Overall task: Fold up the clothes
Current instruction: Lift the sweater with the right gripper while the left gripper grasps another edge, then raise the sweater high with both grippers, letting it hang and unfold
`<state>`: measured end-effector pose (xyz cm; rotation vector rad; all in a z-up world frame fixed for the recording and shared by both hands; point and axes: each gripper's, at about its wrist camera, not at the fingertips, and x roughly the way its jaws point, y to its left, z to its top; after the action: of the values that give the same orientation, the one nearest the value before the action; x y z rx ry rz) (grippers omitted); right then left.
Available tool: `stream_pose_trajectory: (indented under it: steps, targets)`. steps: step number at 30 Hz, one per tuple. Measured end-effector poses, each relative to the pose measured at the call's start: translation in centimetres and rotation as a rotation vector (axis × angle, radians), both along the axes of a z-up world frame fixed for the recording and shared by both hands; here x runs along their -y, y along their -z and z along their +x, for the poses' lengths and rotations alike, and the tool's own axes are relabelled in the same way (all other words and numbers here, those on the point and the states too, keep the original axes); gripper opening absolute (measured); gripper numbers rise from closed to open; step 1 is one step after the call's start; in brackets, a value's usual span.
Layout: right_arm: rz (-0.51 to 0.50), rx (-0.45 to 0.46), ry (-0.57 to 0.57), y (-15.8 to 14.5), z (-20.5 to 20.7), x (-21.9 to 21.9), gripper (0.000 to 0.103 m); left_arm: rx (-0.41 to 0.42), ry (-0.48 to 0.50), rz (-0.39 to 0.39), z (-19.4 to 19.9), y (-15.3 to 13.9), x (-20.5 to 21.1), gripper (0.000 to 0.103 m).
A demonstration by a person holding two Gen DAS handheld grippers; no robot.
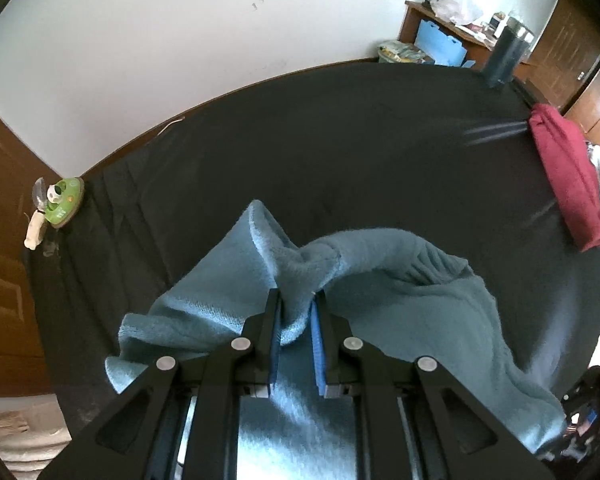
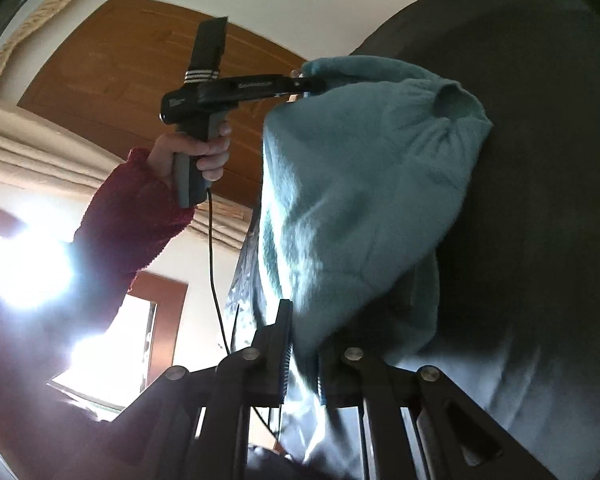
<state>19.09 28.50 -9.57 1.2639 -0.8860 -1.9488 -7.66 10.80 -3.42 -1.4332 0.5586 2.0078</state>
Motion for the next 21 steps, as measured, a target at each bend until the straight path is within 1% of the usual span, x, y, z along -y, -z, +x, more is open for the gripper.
stream_pose_trajectory:
  steps: [1, 2, 4, 6, 7, 8, 10, 12, 13, 14, 16, 18, 21]
  targets:
    - [0.009, -0.001, -0.003, 0.0, -0.5, 0.3, 0.027, 0.002, 0.005, -0.005, -0.1, 0.4, -0.2, 0.015]
    - [0.018, -0.001, -0.003, 0.1, -1.0, 0.7, 0.05, 0.004, 0.006, -0.012, -0.3, 0.8, -0.4, 0.015]
    - [0.024, -0.01, 0.013, 0.2, -1.8, 1.2, 0.076, 0.012, 0.006, -0.016, -0.7, 1.4, -0.4, 0.016]
    - [0.012, -0.013, 0.026, 0.5, -2.8, 1.8, 0.076, 0.021, 0.011, -0.017, -0.9, 1.8, 0.2, 0.016]
    - [0.004, 0.002, 0.033, 0.6, -3.2, 2.2, 0.072, 0.026, 0.021, -0.023, -1.0, 2.2, 0.1, 0.017]
    - [-0.003, 0.018, 0.042, 0.8, -3.5, 2.5, 0.046, 0.029, 0.026, -0.03, -0.7, 2.4, -0.1, 0.017]
    - [-0.021, 0.089, 0.057, 2.1, -4.4, 2.9, 0.015, 0.033, 0.033, -0.043, -0.2, 2.7, -0.7, 0.019]
    - [0.031, 0.111, 0.083, 2.6, -4.9, 3.2, 0.014, 0.041, 0.043, -0.044, -0.4, 3.2, -1.1, 0.02]
    - [0.079, 0.104, 0.091, 2.4, -5.0, 3.5, 0.013, 0.044, 0.047, -0.044, -0.5, 3.5, -1.3, 0.021]
    - [0.157, 0.09, 0.102, 1.9, -4.9, 3.7, 0.013, 0.048, 0.05, -0.042, -0.6, 3.6, -1.4, 0.021]
    - [0.416, 0.021, 0.12, -0.3, -4.6, 4.5, 0.012, 0.055, 0.052, -0.032, -0.7, 3.7, -1.6, 0.021]
    - [0.689, -0.072, 0.139, -2.9, -4.2, 5.7, 0.012, 0.063, 0.048, -0.01, -0.4, 3.5, -1.4, 0.021]
    - [1.083, -0.257, 0.218, -7.2, -3.5, 7.1, 0.012, 0.077, 0.026, 0.049, 0.9, 2.5, 0.2, 0.021]
